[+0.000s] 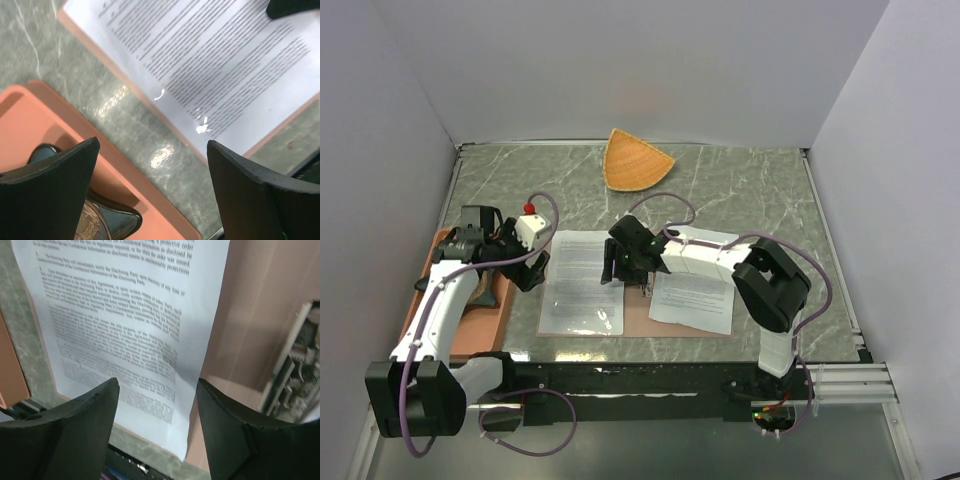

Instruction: Put the files into the folder

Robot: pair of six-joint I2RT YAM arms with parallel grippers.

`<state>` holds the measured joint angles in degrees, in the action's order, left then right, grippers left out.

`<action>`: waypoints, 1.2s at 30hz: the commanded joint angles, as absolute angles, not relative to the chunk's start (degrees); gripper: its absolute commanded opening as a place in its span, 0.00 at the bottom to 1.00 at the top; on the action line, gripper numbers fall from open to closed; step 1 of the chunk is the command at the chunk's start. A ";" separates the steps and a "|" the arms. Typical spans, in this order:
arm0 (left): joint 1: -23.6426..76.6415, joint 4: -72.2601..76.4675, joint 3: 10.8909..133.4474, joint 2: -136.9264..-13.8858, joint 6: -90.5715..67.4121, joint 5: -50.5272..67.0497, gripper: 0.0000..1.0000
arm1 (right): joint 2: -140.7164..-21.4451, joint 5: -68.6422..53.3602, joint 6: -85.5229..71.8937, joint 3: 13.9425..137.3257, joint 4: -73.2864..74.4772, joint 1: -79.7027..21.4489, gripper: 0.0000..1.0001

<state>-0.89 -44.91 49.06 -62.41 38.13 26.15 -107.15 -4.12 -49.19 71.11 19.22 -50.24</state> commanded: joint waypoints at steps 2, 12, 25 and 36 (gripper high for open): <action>-0.26 -49.83 55.36 -62.93 35.69 32.96 0.96 | -99.59 -2.55 -46.41 73.57 27.85 -50.28 0.72; 6.14 -50.10 58.36 -63.46 31.12 34.63 0.94 | -88.07 -2.11 -44.56 59.52 26.72 -43.95 0.60; 20.56 -41.84 62.74 -74.17 21.54 29.71 0.74 | -91.67 -7.20 -43.86 55.73 18.99 -41.23 0.45; 28.82 -36.83 71.28 -87.36 17.23 30.32 0.54 | -93.61 -10.46 -43.51 51.34 13.19 -38.85 0.32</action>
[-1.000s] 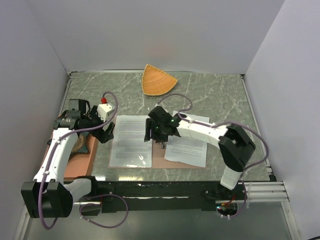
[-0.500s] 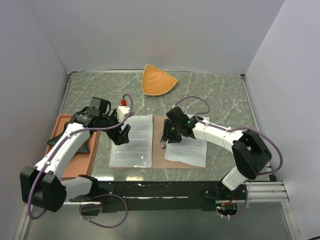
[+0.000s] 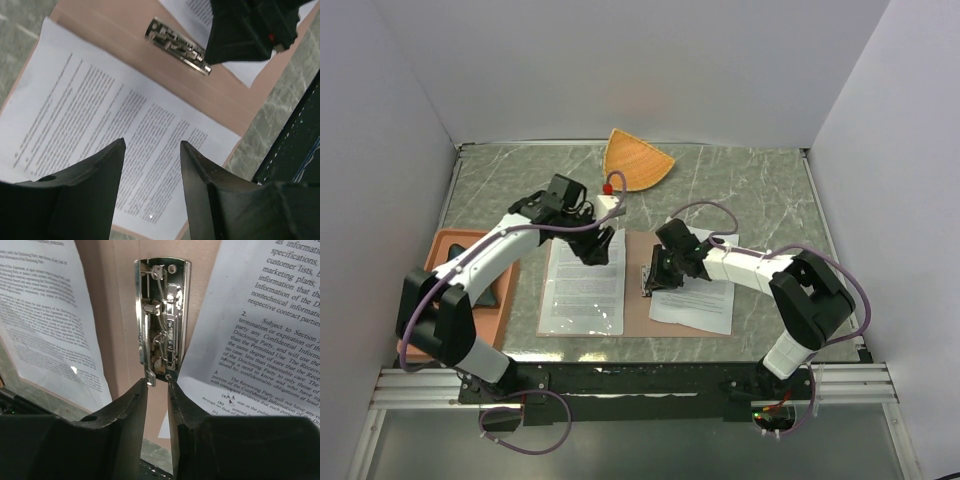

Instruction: Put the files into the folder

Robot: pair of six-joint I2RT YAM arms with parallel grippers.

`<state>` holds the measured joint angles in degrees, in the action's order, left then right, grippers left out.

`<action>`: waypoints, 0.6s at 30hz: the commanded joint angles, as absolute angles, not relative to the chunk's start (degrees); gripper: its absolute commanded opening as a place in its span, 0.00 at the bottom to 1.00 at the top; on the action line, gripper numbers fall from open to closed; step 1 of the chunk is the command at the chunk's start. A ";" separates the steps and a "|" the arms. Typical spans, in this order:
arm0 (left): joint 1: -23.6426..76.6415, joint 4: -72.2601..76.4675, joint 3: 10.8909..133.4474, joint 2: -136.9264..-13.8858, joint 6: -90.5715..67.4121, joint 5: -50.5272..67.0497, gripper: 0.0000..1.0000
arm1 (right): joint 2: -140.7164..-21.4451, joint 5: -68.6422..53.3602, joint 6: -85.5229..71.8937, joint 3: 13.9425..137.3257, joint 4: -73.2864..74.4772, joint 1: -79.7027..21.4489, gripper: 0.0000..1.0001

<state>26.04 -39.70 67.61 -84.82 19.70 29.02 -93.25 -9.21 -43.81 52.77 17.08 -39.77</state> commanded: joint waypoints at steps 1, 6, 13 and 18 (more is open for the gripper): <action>29.44 -36.30 72.06 -88.06 16.88 30.32 0.54 | -93.69 -10.72 -43.59 50.81 12.57 -38.76 0.33; 32.96 -35.34 73.39 -93.25 16.35 29.88 0.53 | -92.46 -11.51 -43.51 47.73 11.95 -37.71 0.35; 35.77 -32.00 72.42 -95.98 15.12 28.48 0.53 | -89.48 -9.76 -42.19 45.62 15.90 -36.04 0.36; 37.09 -29.80 70.23 -97.38 15.29 26.38 0.53 | -84.39 -8.09 -41.57 44.74 18.62 -35.51 0.38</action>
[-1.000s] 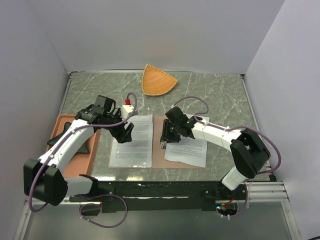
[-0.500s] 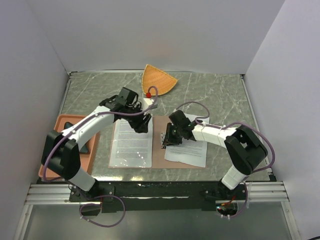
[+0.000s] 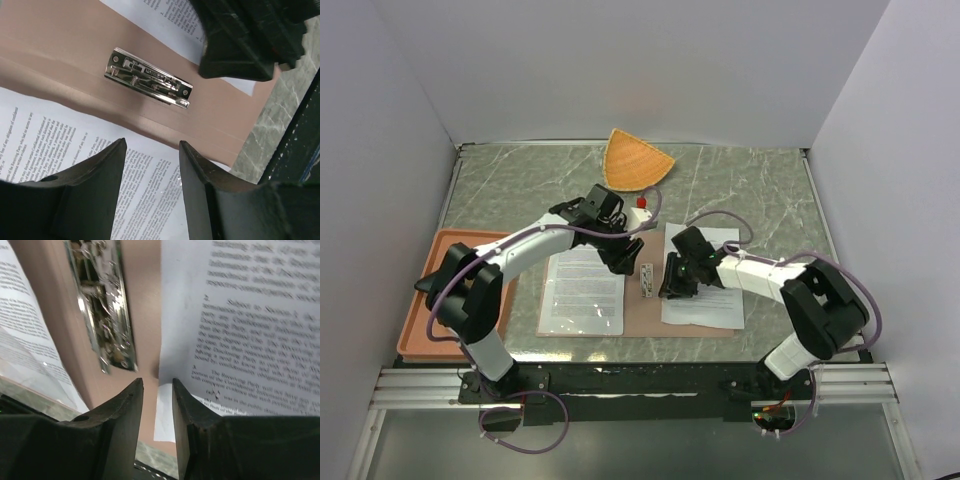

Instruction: Put the files into the folder

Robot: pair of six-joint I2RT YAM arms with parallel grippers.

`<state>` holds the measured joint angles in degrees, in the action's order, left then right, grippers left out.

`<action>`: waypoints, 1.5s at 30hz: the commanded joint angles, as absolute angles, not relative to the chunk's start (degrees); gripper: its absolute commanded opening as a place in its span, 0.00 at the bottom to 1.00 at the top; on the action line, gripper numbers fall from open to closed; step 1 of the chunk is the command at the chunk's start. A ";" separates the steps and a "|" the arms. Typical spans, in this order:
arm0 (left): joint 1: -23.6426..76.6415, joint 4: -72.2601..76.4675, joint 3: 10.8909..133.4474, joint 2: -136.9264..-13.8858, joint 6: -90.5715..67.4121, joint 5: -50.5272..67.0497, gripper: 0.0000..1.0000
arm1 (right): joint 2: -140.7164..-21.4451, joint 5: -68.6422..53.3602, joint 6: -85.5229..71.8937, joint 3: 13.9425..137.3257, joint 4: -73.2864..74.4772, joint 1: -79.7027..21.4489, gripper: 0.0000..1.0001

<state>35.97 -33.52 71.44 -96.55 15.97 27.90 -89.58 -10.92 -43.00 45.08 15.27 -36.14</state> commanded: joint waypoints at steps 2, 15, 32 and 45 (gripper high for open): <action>37.70 -28.92 69.79 -98.26 15.64 25.67 0.52 | -82.98 -8.26 -41.49 45.09 18.98 -35.51 0.38; 37.62 -23.65 67.06 -96.50 11.09 24.70 0.41 | -85.51 -15.47 -41.66 50.36 11.17 -37.18 0.24; 37.71 -21.10 69.09 -102.48 6.69 25.75 0.20 | -90.35 -15.03 -42.80 45.27 8.09 -37.53 0.12; 37.97 -18.54 69.26 -105.73 4.13 22.59 0.16 | -93.34 -15.20 -41.40 46.23 8.70 -37.35 0.14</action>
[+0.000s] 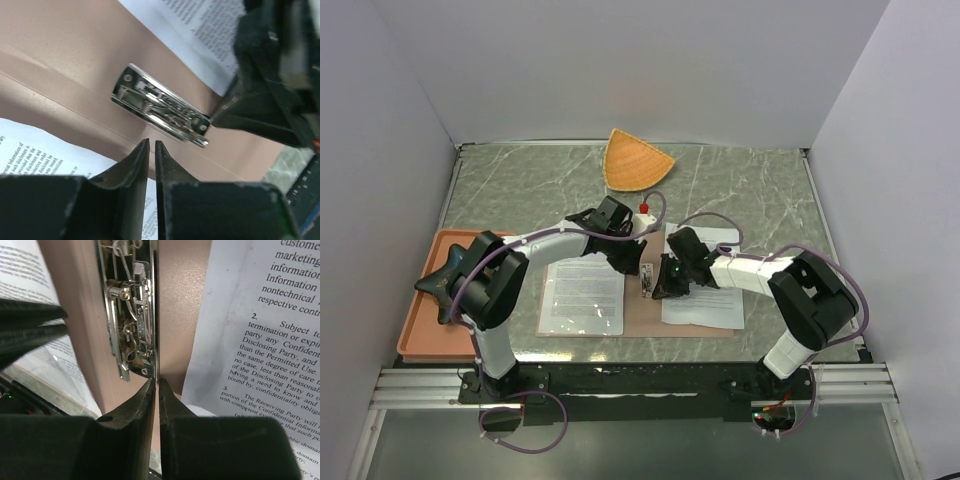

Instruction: Put the files into the folder

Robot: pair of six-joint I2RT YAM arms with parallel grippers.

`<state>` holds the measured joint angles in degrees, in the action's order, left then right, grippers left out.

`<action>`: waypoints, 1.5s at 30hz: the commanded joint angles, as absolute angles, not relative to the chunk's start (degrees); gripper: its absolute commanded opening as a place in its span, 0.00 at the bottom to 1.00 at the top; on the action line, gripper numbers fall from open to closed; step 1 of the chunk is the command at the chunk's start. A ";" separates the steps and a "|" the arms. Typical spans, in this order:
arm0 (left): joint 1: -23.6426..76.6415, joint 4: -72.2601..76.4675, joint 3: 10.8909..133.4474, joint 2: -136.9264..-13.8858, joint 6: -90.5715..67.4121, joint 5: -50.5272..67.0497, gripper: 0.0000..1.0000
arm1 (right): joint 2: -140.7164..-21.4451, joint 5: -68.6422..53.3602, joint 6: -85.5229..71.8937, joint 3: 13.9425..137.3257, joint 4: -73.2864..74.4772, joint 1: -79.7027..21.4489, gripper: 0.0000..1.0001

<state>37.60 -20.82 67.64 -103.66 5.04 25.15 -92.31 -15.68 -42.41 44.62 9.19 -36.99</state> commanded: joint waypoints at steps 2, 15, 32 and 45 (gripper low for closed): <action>38.23 -18.55 69.26 -106.26 4.22 19.71 0.13 | -93.95 -15.47 -41.75 45.88 8.00 -37.44 0.14; 38.50 -14.85 68.20 -106.87 1.50 17.49 0.11 | -97.47 -15.29 -47.46 45.26 2.82 -41.48 0.10; 32.61 -16.61 62.23 -96.25 1.40 17.22 0.34 | -96.68 -10.63 -48.95 44.74 4.83 -41.13 0.09; 32.52 -17.67 55.02 -91.32 5.19 34.63 0.34 | -96.50 -10.55 -51.68 47.20 4.66 -40.69 0.43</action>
<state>32.34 -18.74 55.59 -93.36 4.34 28.60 -95.59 -13.37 -50.72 46.63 1.93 -40.95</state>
